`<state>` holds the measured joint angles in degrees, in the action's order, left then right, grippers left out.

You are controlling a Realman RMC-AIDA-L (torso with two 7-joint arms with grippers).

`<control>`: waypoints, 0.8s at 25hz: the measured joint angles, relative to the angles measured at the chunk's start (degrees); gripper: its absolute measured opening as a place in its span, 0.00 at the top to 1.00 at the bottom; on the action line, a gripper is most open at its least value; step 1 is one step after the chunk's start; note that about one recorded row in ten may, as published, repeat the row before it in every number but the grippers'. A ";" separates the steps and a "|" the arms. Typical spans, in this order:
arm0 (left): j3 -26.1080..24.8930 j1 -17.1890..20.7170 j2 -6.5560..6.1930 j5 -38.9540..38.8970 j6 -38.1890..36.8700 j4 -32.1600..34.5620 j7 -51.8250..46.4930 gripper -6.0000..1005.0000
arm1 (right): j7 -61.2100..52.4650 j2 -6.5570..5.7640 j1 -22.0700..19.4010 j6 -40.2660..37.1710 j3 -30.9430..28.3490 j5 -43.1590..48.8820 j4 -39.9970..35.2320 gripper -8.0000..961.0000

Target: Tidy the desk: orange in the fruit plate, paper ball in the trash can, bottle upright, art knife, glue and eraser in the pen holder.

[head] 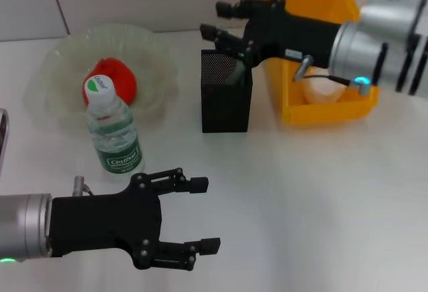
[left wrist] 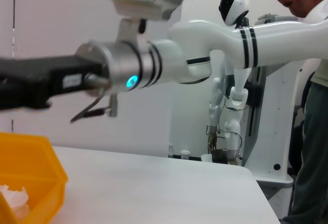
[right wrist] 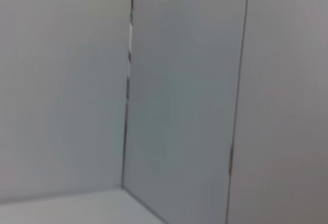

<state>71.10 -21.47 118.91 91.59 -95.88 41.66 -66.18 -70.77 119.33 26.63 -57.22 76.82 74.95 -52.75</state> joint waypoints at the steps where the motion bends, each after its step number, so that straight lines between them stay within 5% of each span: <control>1: -0.12 0.01 0.00 0.00 0.00 0.00 0.00 0.14 | 0.12 -0.02 -0.83 -1.49 -0.39 -0.68 -1.19 0.54; 9: -1.13 0.36 -0.42 0.00 -0.01 0.00 0.00 0.14 | -1.56 -0.27 -6.35 -12.31 -3.44 -0.33 -9.24 0.45; 20: -7.03 1.34 -0.80 0.22 -2.12 1.25 -0.49 0.14 | -8.93 -0.42 -6.24 -19.44 -5.48 10.80 -10.15 0.45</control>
<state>64.07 -20.13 118.11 91.81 -98.00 42.91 -66.67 -79.69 118.91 20.39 -76.66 71.35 85.75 -62.90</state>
